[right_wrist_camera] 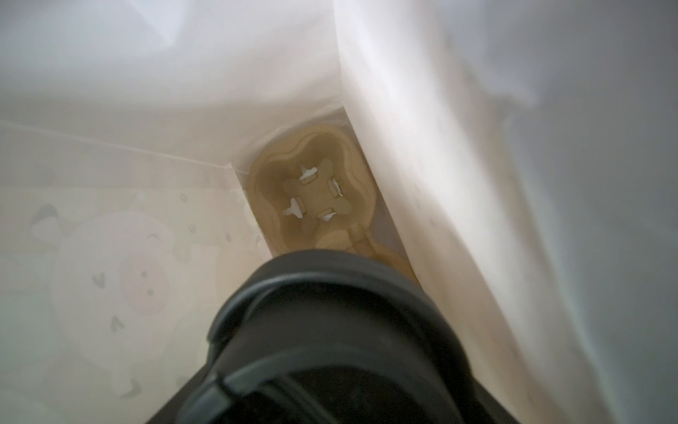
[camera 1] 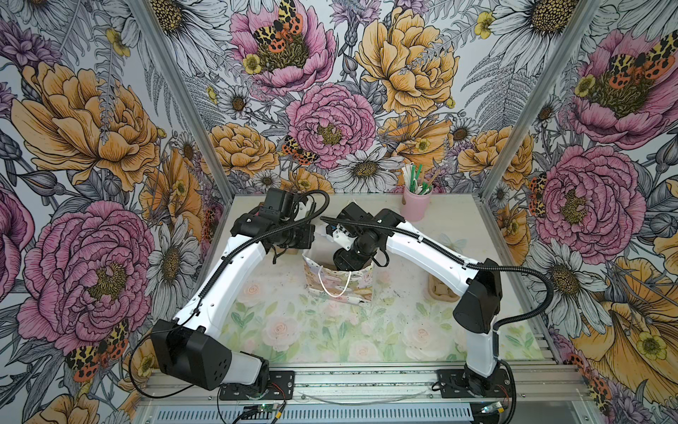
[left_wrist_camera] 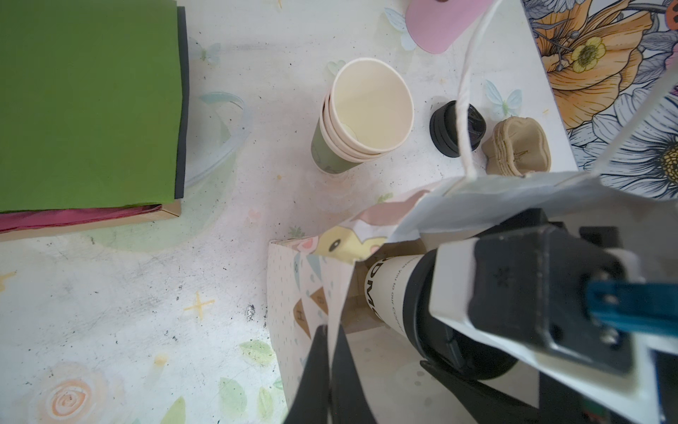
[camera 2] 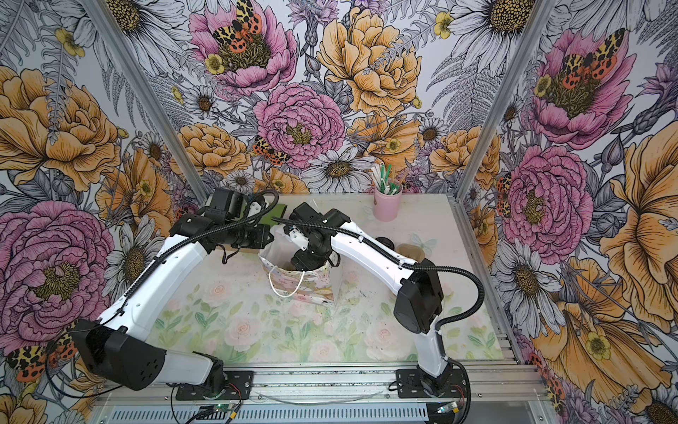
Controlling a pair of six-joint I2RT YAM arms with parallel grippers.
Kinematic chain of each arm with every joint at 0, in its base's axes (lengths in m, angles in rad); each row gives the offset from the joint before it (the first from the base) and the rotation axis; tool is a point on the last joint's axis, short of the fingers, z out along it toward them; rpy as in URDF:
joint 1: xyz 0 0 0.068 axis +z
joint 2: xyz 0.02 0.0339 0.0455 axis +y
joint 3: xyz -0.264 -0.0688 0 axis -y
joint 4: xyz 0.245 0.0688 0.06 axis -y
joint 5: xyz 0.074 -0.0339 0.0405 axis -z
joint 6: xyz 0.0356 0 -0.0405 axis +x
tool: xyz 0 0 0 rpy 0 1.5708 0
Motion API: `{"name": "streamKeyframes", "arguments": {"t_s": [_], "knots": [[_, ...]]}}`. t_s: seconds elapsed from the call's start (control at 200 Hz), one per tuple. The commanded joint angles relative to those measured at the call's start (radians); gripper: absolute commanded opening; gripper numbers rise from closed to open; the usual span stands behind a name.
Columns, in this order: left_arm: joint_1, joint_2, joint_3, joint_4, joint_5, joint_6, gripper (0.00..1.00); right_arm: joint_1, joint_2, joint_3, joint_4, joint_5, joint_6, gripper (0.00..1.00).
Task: Pack the takeout coffee
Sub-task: 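Push the cup down into the pulp carrier inside the bag with the right gripper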
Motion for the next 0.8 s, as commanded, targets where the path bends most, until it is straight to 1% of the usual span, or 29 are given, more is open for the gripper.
{"name": "streamKeyframes", "arguments": {"t_s": [0.0, 0.14, 0.16, 0.235, 0.79], "knots": [[-0.001, -0.004, 0.009, 0.009, -0.012, 0.011, 0.02, -0.017, 0.018, -0.018, -0.005, 0.005, -0.01, 0.81], [0.003, -0.004, 0.009, 0.009, -0.012, 0.012, 0.02, -0.016, 0.017, -0.038, -0.005, 0.013, -0.01, 0.82], [0.004, -0.004, 0.009, 0.01, -0.012, 0.012, 0.02, -0.042, 0.017, -0.04, -0.004, 0.014, -0.01, 0.82], [0.002, -0.003, 0.01, 0.009, -0.011, 0.013, 0.02, -0.048, 0.02, -0.045, -0.003, 0.017, -0.01, 0.81], [0.003, -0.002, 0.009, 0.009, -0.011, 0.01, 0.02, -0.049, 0.057, -0.053, -0.003, 0.033, -0.008, 0.83]]}}
